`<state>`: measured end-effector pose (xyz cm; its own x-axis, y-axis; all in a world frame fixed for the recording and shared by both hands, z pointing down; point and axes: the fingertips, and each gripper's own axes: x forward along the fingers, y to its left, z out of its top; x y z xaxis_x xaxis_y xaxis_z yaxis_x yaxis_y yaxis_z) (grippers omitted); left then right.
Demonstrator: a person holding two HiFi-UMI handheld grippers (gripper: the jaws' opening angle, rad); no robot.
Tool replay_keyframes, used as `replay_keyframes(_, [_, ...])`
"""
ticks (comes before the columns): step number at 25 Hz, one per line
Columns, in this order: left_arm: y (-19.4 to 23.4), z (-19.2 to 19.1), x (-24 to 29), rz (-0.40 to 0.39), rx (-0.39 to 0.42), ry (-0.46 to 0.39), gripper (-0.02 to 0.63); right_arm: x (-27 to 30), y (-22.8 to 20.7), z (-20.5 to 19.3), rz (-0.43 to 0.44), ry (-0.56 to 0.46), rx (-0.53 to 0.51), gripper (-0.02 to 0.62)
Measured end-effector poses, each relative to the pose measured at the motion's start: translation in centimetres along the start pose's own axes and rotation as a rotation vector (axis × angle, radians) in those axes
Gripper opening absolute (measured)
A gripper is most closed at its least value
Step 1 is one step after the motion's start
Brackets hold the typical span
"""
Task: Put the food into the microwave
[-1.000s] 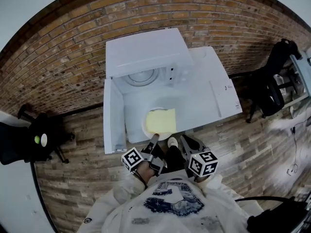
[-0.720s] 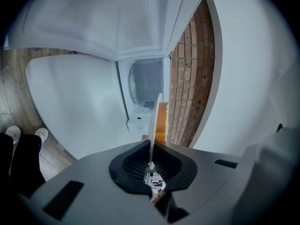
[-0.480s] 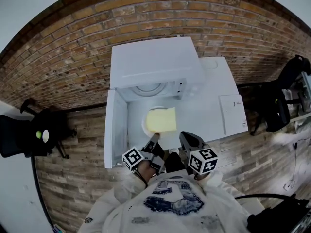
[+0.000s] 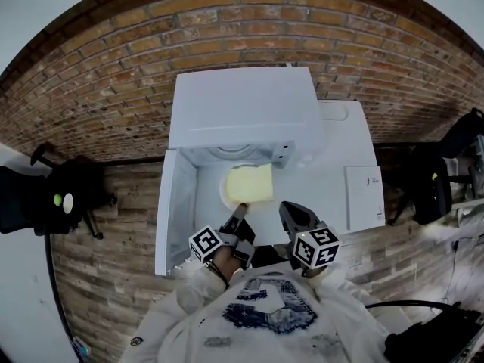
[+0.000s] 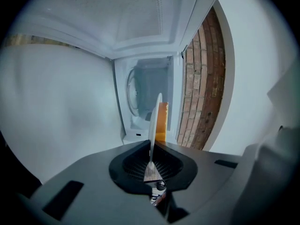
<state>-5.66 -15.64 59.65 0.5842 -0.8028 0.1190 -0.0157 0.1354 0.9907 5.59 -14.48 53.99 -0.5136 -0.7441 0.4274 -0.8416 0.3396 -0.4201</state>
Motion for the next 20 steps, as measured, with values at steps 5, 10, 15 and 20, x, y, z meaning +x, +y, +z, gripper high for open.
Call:
replay_keyframes(5, [0.3, 1.4, 1.7, 0.019, 0.003, -0.048, 0.02, 1.5, -1.3, 1.6, 0.029, 0.01, -0.01, 0.014])
replay_keyframes(10, [0.9, 2.6, 3.0, 0.037, -0.002, -0.094, 0.02, 2.4, -2.5, 2.8, 0.055, 0.01, -0.028, 0.014])
replay_keyframes(15, [1.4, 3.7, 4.4, 0.04, -0.013, -0.136, 0.02, 3.1, -3.6, 3.5, 0.075, 0.018, -0.035, 0.014])
replay_keyframes(20, [2.5, 5.1, 5.6, 0.058, -0.016, -0.179, 0.02, 3.6, -4.3, 4.3, 0.093, 0.025, -0.045, 0.014])
